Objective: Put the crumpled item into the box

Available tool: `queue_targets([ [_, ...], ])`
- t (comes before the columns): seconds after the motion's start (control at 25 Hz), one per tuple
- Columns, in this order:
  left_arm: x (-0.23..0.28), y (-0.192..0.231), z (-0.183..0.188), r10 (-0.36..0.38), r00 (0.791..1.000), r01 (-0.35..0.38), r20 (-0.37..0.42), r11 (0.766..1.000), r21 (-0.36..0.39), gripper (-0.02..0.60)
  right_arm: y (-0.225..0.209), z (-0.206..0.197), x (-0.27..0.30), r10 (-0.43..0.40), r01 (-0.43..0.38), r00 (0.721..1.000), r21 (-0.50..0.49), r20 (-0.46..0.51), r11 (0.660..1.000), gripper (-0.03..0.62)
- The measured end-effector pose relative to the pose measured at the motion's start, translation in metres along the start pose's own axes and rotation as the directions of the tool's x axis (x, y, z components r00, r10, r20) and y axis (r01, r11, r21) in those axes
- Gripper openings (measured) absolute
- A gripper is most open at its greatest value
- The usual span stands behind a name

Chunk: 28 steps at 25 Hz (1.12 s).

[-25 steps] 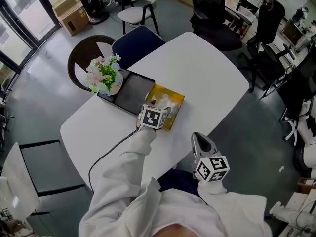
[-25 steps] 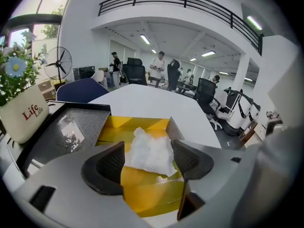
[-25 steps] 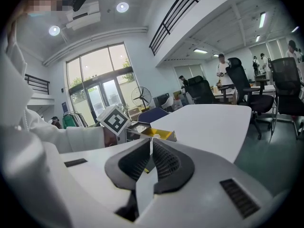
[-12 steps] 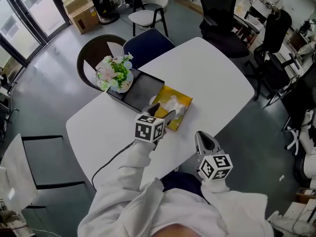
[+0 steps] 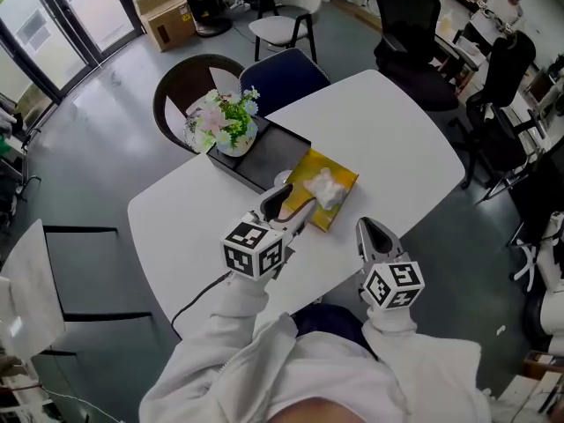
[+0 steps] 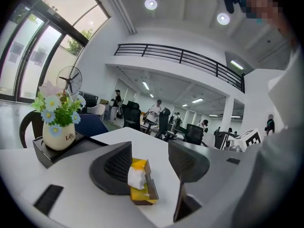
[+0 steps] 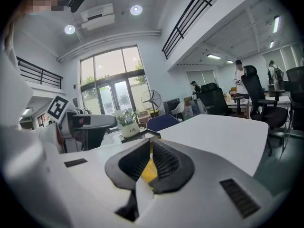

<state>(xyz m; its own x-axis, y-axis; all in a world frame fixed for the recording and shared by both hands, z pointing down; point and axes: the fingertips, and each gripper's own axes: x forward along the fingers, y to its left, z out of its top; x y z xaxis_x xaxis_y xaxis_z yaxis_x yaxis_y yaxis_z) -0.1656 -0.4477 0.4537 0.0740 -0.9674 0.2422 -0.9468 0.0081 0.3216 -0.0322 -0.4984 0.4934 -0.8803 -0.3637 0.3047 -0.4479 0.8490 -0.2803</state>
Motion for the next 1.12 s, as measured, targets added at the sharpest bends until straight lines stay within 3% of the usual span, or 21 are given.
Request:
queue_targets([
  [0.12,-0.02,0.001,0.009,0.021,0.998,-0.022,0.061,0.999,0.023,0.203,0.001,0.012,0.004,0.005,-0.005,1.0,-0.019,0.023,1.0,0.04],
  [0.24,-0.035,0.002,0.012,0.041,0.995,-0.045,0.094,0.998,0.048,0.103,-0.001,0.025,0.006,0.002,0.0,0.999,-0.03,0.051,1.0,0.04],
  [0.36,-0.04,0.002,0.01,0.052,0.992,-0.061,0.112,0.995,0.076,0.061,-0.003,0.035,0.005,-0.009,0.011,0.997,-0.033,0.078,0.999,0.04],
  [0.52,-0.045,-0.002,0.009,0.101,0.983,-0.127,0.151,0.976,0.176,0.025,-0.004,0.04,0.001,-0.027,0.032,0.994,-0.045,0.105,0.998,0.04],
  [0.72,-0.053,0.0,0.005,0.168,0.97,-0.2,0.178,0.963,0.181,0.015,0.002,0.045,-0.009,-0.036,0.049,0.99,-0.09,0.136,0.995,0.04],
  [1.12,-0.05,0.0,-0.005,0.176,0.973,-0.199,0.149,0.967,0.159,0.015,0.004,0.04,-0.015,-0.048,0.064,0.99,-0.115,0.135,0.991,0.032],
])
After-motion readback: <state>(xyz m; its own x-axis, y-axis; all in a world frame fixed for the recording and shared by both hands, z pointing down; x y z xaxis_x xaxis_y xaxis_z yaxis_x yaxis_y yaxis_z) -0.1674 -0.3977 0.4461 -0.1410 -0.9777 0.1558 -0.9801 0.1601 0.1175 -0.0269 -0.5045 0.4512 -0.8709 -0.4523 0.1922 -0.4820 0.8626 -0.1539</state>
